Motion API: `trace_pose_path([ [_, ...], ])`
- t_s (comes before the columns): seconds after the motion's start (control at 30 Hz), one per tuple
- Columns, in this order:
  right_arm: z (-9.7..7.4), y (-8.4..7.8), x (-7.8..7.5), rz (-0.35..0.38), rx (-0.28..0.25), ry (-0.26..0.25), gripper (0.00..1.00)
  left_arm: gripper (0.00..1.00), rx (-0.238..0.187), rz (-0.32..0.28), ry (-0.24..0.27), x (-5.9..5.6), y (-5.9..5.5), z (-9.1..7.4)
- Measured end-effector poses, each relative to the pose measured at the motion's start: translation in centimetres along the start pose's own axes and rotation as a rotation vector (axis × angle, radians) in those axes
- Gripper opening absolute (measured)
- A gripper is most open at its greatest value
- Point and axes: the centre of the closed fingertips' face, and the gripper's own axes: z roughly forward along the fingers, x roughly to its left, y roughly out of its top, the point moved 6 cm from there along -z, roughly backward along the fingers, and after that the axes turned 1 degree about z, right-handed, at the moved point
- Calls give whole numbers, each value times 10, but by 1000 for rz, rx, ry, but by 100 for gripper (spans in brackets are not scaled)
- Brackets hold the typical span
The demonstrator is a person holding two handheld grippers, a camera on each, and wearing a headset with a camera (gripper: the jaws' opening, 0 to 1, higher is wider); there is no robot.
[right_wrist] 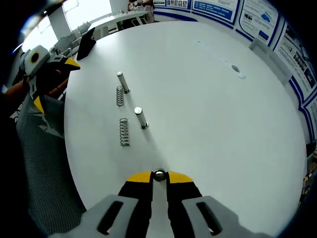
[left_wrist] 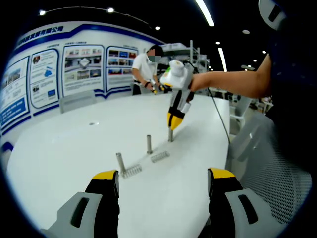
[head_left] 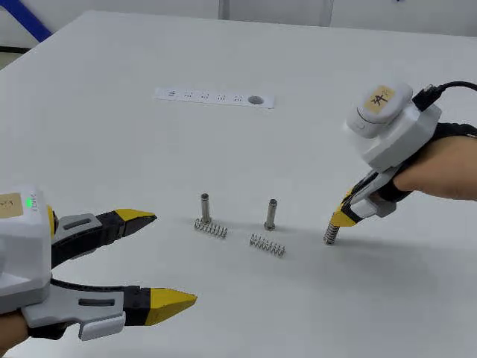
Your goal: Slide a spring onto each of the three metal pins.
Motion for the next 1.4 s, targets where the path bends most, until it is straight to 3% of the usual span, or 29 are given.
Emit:
trace_pose_path([
  [0.6,-6,2,4,-52,-40,-26,14,74,-2,7,-4,-1,1,0],
  [0.93,-20,16,17,-88,-101,-49,15,74,-6,11,-6,-2,3,0],
  [1.4,7,24,45,-135,-106,14,15,74,-8,12,-5,-3,3,0],
])
